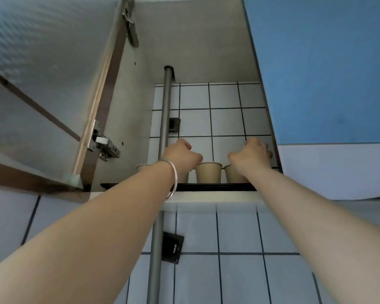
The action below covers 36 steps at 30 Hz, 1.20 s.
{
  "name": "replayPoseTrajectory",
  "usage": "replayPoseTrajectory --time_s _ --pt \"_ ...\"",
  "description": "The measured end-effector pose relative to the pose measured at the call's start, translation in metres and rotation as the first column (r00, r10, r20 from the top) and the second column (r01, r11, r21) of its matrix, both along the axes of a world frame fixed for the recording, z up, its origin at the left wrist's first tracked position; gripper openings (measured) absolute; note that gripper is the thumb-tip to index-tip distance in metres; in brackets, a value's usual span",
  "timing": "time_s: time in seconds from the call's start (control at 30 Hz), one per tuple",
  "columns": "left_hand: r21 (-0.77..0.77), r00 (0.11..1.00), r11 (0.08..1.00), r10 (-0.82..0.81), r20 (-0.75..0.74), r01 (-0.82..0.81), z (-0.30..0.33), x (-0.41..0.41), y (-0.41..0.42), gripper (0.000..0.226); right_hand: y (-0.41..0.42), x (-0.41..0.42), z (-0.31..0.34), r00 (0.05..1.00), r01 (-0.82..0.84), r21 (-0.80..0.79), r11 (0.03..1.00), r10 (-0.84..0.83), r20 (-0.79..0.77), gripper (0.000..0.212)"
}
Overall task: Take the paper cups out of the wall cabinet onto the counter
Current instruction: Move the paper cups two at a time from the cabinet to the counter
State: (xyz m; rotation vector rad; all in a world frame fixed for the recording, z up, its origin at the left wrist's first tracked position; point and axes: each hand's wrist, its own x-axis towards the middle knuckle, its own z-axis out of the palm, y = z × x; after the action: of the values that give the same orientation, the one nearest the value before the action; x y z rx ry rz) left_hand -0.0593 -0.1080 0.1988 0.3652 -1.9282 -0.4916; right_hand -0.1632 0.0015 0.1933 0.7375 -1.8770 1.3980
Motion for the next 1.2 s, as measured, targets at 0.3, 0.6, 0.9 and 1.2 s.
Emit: replayPoseTrajectory --time_s 0.3,0.6,0.9,1.2 --pt "0.144 0.957 0.987 0.019 0.290 -0.063 0.012 -0.053 0.005 0.087 -0.008 -0.028 0.015 0.949 0.010 0.201 0.979 -0.073 0.306 0.091" --pt "0.075 0.925 0.996 0.013 0.380 -0.045 0.012 -0.064 0.017 0.069 -0.003 -0.030 0.015 0.964 -0.156 0.418 0.895 0.047 0.260 0.064" --pt "0.273 0.977 0.943 -0.210 0.044 0.190 0.025 -0.036 0.012 0.103 -0.001 -0.016 0.018 0.822 -0.469 -0.186 0.863 0.504 0.267 0.088" --pt "0.098 0.877 0.916 -0.337 -0.342 0.390 0.015 0.042 0.035 0.090 0.018 0.044 0.006 0.573 -0.752 -0.352 0.557 0.816 0.068 0.055"
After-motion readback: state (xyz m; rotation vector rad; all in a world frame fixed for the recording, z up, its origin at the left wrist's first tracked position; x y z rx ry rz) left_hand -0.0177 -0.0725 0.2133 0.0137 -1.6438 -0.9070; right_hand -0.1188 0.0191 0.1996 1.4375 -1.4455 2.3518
